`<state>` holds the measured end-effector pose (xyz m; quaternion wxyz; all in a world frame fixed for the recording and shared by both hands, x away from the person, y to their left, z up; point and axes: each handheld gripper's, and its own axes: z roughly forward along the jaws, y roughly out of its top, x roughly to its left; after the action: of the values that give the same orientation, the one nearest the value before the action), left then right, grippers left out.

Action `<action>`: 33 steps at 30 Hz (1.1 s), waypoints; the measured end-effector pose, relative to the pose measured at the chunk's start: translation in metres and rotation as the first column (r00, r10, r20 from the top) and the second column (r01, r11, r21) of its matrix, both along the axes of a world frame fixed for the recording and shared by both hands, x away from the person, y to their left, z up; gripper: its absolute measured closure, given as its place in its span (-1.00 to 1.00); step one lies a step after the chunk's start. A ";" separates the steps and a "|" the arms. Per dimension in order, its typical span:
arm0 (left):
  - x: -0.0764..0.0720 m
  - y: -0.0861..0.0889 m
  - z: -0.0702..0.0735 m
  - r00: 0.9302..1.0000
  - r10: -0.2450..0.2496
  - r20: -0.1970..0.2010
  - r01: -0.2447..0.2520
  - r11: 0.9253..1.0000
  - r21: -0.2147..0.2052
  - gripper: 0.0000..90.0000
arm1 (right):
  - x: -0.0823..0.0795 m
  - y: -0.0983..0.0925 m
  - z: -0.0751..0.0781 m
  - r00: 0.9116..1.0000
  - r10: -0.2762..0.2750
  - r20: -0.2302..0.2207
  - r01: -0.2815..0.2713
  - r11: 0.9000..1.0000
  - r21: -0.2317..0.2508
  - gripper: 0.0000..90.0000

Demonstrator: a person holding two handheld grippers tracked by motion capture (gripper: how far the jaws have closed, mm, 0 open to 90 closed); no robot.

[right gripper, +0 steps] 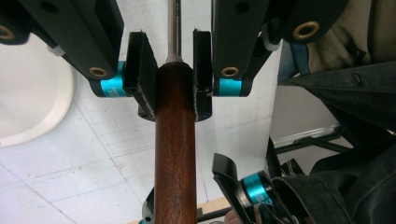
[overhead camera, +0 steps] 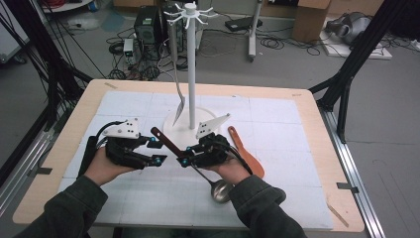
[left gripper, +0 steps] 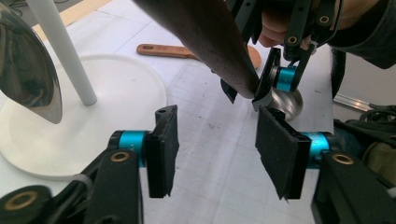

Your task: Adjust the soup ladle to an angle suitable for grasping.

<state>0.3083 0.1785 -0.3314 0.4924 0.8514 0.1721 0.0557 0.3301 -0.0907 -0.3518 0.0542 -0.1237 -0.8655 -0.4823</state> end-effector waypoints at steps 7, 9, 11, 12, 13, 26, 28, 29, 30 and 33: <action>0.002 -0.002 0.010 1.000 -0.006 0.000 0.006 0.999 -0.034 0.17 | 0.000 0.002 0.004 1.000 -0.016 0.009 0.016 0.999 0.030 0.64; 0.003 -0.003 0.013 1.000 -0.011 -0.004 0.011 0.999 -0.040 0.18 | -0.001 0.002 0.005 1.000 -0.023 0.008 0.023 0.999 0.031 0.64; 0.003 -0.004 0.015 1.000 -0.010 -0.010 0.009 0.998 -0.054 0.18 | -0.001 0.004 0.006 1.000 -0.024 0.010 0.024 0.999 0.035 0.64; 0.003 -0.004 0.016 1.000 -0.012 -0.007 0.012 0.998 -0.059 0.19 | -0.001 0.005 0.005 1.000 -0.025 0.014 0.024 0.999 0.039 0.64; 0.003 -0.005 0.018 1.000 -0.010 -0.006 0.010 0.998 -0.063 0.20 | -0.001 0.006 0.006 0.999 -0.031 0.012 0.031 0.999 0.038 0.64; 0.006 -0.010 0.023 1.000 0.000 -0.005 0.000 0.997 -0.083 0.41 | -0.002 0.009 0.004 0.999 -0.045 0.014 0.044 0.997 0.062 0.61; 0.007 -0.010 0.023 1.000 -0.001 -0.005 0.000 0.997 -0.083 0.41 | -0.002 0.008 0.004 0.999 -0.041 0.006 0.041 0.997 0.061 0.61; 0.007 -0.009 0.023 1.000 -0.004 -0.004 0.004 0.997 -0.081 0.42 | -0.002 0.008 0.004 0.999 -0.041 0.004 0.040 0.997 0.061 0.61; 0.007 -0.009 0.024 1.000 -0.005 -0.004 0.004 0.997 -0.081 0.42 | -0.002 0.008 0.003 0.999 -0.040 0.008 0.040 0.998 0.058 0.60; 0.007 -0.009 0.024 1.000 -0.002 0.000 0.002 0.997 -0.081 0.45 | -0.001 0.009 0.002 0.999 -0.036 -0.002 0.036 0.998 0.044 0.59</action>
<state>0.3153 0.1698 -0.3078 0.5266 0.8308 0.1735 0.0482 0.3290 -0.0822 -0.3497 0.0488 -0.1384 -0.8523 -0.5021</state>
